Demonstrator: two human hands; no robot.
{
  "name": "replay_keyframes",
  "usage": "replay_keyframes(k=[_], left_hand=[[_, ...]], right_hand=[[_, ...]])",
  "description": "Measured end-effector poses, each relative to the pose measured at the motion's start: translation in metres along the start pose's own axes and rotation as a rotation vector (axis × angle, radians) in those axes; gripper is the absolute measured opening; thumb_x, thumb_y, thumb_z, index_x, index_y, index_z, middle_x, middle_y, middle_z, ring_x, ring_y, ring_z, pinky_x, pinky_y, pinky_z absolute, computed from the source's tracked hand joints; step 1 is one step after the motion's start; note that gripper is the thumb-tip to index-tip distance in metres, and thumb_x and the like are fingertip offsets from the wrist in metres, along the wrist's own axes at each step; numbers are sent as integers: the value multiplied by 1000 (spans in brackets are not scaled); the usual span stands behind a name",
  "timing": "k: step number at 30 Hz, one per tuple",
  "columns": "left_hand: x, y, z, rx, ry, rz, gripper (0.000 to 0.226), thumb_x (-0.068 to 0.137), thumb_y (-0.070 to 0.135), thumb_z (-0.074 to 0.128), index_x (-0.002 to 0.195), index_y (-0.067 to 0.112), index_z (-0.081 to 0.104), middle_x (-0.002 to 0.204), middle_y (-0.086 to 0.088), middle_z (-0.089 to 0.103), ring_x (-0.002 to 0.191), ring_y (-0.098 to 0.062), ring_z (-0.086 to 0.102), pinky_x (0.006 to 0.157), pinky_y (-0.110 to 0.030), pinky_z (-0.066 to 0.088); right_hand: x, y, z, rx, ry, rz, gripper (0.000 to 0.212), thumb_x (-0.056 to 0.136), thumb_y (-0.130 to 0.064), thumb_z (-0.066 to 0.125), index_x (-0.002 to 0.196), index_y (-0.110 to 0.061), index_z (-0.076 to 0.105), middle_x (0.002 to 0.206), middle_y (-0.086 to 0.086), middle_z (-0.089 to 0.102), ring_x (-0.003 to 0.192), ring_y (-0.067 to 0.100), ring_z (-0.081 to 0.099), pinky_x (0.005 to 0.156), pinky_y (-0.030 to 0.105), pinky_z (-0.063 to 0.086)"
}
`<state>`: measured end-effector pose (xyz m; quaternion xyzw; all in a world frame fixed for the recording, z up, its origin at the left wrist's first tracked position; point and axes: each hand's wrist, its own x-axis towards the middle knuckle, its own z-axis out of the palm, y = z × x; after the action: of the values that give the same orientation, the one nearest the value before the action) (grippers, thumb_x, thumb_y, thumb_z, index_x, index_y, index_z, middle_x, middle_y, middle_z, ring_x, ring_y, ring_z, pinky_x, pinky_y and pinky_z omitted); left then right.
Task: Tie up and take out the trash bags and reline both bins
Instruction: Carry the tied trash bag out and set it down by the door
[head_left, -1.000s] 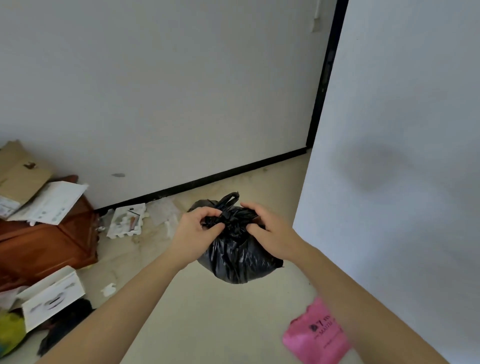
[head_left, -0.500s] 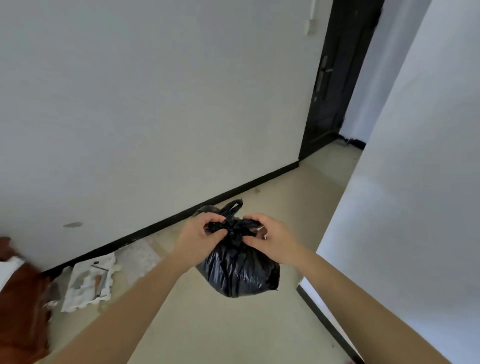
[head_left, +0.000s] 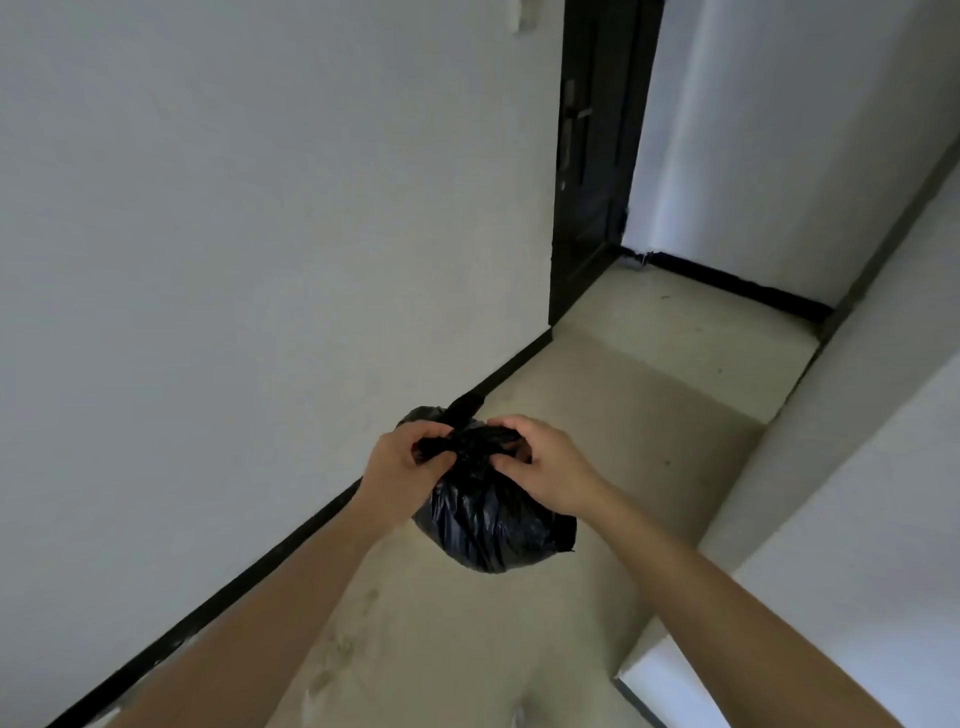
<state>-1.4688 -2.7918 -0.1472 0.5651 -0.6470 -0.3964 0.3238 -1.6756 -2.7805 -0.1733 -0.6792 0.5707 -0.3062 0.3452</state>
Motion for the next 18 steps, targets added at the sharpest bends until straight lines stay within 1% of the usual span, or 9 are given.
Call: replay_keyframes(k=[3,5,7,9,10,13,14,17,18], left_hand=[[76,9,-9,-39,21,-12,24,83,5,72,98,23,72,95,2,73,89,-15,70,90,-38,55],[126,10,-16,-78,33,-14,28,83,1,71,93,26,71,92,2,73,86,-14,70,88,-36,55],[180,5,-22,-124,21,-15,27,83,-1,71,92,25,72,91,-1,74,88,-19,71,90,-40,55],[233,-4,-25,-164,0,-14,25,83,0,70,97,20,73,94,-3,75,92,-21,70,92,-45,54],[262,-9,-27,-174,-13,-11,24,84,0,70,98,19,72,96,-3,74,94,-21,70,93,-45,54],[340,-16,-29,-198,-59,13,24,84,-1,69,99,18,72,98,-4,74,96,-20,69,95,-45,54],[368,-16,-30,-210,-80,19,25,84,-2,68,97,20,72,97,-3,74,96,-20,69,95,-43,54],[445,-5,-28,-220,-146,43,31,85,-5,66,91,25,70,95,1,73,93,-15,69,95,-37,54],[466,2,-26,-219,-169,52,32,85,-5,66,91,26,70,95,2,73,93,-13,69,94,-36,54]], right_hand=[[76,2,-22,11,11,11,43,91,-24,67,133,-29,58,116,-14,61,100,4,60,83,12,43],[127,4,-33,-26,17,-4,44,91,-25,67,134,-29,57,118,-11,61,99,4,60,82,11,42],[178,11,-41,-46,19,-3,45,91,-27,67,135,-29,56,120,-8,62,99,6,60,85,15,45],[227,22,-47,-52,19,15,48,92,-29,67,138,-28,55,123,-5,62,100,8,61,91,21,47],[253,28,-51,-58,20,25,49,92,-29,67,138,-27,54,125,-4,62,101,8,61,92,22,48],[324,44,-61,-87,29,58,50,92,-28,69,139,-25,53,125,-2,63,99,5,61,88,13,45],[348,48,-67,-91,38,69,51,91,-27,69,140,-25,53,124,-2,63,99,6,61,89,13,46],[411,62,-89,-122,65,102,55,91,-27,70,142,-26,50,123,2,63,100,12,63,96,29,49],[425,66,-99,-130,78,113,56,90,-27,70,143,-26,50,124,2,63,101,13,63,97,29,49]])
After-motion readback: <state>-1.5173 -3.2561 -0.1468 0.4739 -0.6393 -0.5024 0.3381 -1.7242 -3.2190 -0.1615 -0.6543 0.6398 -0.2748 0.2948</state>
